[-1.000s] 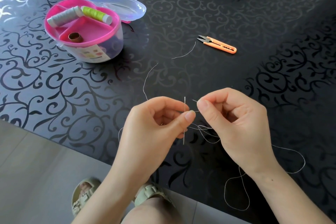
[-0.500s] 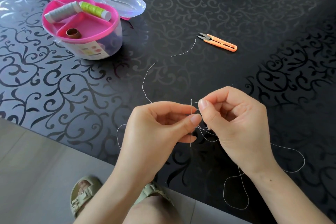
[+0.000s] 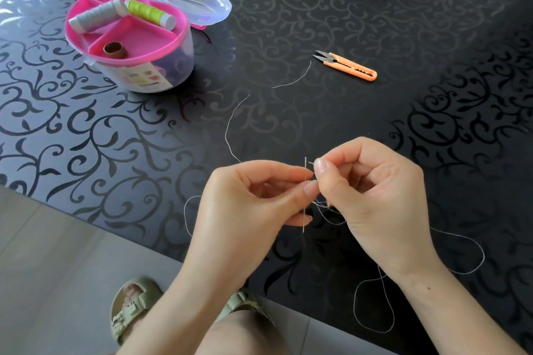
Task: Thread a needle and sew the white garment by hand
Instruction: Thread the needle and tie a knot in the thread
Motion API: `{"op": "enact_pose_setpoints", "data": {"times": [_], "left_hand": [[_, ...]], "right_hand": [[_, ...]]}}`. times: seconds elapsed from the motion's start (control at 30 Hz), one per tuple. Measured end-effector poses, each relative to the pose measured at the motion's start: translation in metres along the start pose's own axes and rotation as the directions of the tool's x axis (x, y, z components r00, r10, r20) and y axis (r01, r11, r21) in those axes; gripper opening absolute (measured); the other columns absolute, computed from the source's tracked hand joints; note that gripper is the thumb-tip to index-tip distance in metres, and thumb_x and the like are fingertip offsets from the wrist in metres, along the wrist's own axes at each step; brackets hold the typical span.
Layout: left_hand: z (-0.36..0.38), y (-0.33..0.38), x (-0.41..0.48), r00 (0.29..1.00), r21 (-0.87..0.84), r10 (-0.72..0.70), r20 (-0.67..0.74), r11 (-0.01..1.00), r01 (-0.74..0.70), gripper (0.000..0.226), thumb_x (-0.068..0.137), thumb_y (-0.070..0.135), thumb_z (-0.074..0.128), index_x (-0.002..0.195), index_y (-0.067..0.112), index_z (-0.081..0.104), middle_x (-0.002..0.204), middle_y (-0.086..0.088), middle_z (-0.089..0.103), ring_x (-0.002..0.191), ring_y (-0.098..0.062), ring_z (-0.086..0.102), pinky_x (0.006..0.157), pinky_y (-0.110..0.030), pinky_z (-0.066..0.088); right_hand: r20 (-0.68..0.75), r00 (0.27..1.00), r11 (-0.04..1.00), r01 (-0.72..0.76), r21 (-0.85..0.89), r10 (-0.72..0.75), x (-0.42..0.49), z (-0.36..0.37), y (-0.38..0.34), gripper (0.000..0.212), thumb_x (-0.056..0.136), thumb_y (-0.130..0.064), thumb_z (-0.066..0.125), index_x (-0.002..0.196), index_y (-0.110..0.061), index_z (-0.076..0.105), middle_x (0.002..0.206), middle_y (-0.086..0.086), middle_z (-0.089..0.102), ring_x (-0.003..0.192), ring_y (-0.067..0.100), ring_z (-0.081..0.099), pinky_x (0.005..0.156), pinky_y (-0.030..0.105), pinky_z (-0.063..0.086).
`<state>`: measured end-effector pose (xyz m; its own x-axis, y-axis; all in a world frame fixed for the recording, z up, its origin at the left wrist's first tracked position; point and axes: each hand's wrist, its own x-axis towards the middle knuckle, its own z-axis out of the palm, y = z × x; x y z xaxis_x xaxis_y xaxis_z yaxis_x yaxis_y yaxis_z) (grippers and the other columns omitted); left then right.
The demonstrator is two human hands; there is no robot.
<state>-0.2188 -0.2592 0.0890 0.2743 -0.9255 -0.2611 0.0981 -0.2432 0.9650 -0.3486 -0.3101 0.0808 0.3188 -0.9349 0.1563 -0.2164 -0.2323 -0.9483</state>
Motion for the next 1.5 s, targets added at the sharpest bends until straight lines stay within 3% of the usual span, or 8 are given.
{"op": "enact_pose_setpoints", "data": {"times": [0.57,0.77,1.1,1.5], "left_hand": [[-0.0002,0.0012,-0.0010,1.000,-0.011,0.008,0.016,1.000,-0.007,0.012,0.065,0.017,0.077,0.077,0.015,0.077,0.069,-0.005,0.073,0.059,-0.019,0.070,0.057,-0.025,0.058],[0.0002,0.0024,-0.0016,1.000,0.008,0.014,0.017,1.000,-0.014,0.015,0.063,0.021,0.077,0.077,0.016,0.077,0.070,-0.005,0.073,0.058,-0.020,0.071,0.061,-0.031,0.060],[0.0003,0.0038,-0.0014,0.999,0.000,0.021,0.043,1.000,-0.021,0.010,0.069,0.011,0.078,0.079,0.014,0.077,0.070,-0.005,0.073,0.058,-0.019,0.070,0.054,-0.018,0.054],[0.0007,0.0050,-0.0024,0.999,-0.013,0.026,0.047,1.000,-0.026,0.009,0.069,0.012,0.078,0.077,0.016,0.077,0.069,-0.005,0.073,0.056,-0.018,0.070,0.053,-0.017,0.053]], "right_hand": [[0.006,1.000,1.000,-0.017,-0.005,0.017,0.0000,0.0005,-0.0005,0.010,0.081,-0.023,0.062,0.071,-0.021,0.063,0.059,-0.004,0.065,0.051,0.008,0.058,0.050,0.013,0.045],[0.008,1.000,1.000,-0.030,-0.002,0.030,0.0000,0.0007,-0.0008,0.010,0.080,-0.023,0.063,0.071,-0.020,0.064,0.061,-0.001,0.065,0.051,0.009,0.058,0.050,0.013,0.045],[0.003,1.000,1.000,-0.026,-0.006,0.026,0.0007,0.0009,0.0013,0.010,0.080,-0.025,0.062,0.071,-0.020,0.064,0.061,0.000,0.065,0.051,0.011,0.058,0.050,0.014,0.045],[0.013,1.000,1.000,-0.022,0.006,0.022,0.0006,0.0005,0.0004,0.011,0.081,-0.025,0.062,0.071,-0.021,0.064,0.057,-0.004,0.064,0.050,0.008,0.057,0.050,0.013,0.044]]}}
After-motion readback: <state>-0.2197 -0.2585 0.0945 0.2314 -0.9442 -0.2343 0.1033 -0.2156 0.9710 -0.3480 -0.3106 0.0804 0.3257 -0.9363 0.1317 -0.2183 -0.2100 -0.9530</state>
